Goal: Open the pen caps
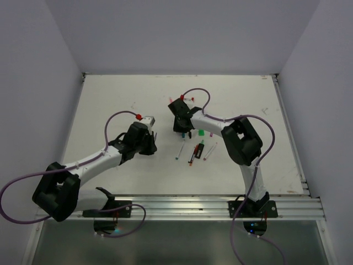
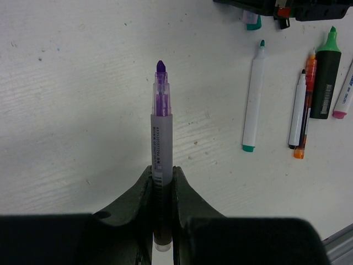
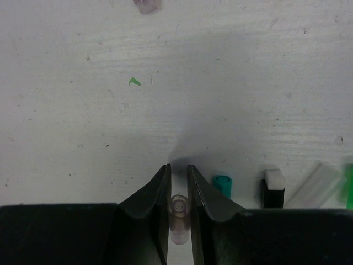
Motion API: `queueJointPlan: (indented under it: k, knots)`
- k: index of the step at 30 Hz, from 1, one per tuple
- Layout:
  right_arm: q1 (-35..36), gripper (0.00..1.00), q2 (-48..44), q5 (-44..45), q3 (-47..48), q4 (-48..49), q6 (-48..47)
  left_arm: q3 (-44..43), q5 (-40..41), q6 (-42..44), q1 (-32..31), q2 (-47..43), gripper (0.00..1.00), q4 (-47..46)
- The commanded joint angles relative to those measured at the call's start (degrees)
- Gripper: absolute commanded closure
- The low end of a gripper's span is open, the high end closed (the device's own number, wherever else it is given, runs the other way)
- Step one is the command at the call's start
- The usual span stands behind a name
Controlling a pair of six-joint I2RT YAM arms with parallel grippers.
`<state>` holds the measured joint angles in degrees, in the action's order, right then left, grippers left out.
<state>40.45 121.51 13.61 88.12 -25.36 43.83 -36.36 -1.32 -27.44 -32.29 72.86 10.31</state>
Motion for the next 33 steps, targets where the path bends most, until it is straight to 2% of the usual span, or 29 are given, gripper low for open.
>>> queueJointPlan:
  k: [1, 6, 16, 19, 23, 33]
  knots:
    - [0.2, 0.79, 1.1, 2.8, 1.5, -1.1, 2.6, -0.2, -0.7, 0.4, 0.2, 0.4, 1.0, -2.6]
    - [0.2, 0.74, 1.5, 3.6, 1.4, -1.4, 3.9, -0.4, -1.6, 0.4, 0.1, 1.9, 1.0, -3.1]
    - [0.2, 0.73, 1.1, 3.9, 1.1, -2.0, 5.0, -1.4, -4.1, 0.6, 0.1, 7.2, 1.0, -5.9]
    - [0.2, 0.73, -2.0, 2.7, 0.2, -0.7, 5.4, -2.0, -5.8, 0.5, 0.0, 9.2, 1.0, -7.0]
    - [0.2, 0.65, -5.1, 2.8, 0.1, 0.8, 5.2, -1.9, -6.8, 0.5, 0.0, 10.5, 1.0, -8.3]
    - [0.2, 0.45, -22.0, 8.9, -4.6, 7.5, -0.7, -4.6, -8.9, 0.9, -0.5, 14.8, 0.94, -9.3]
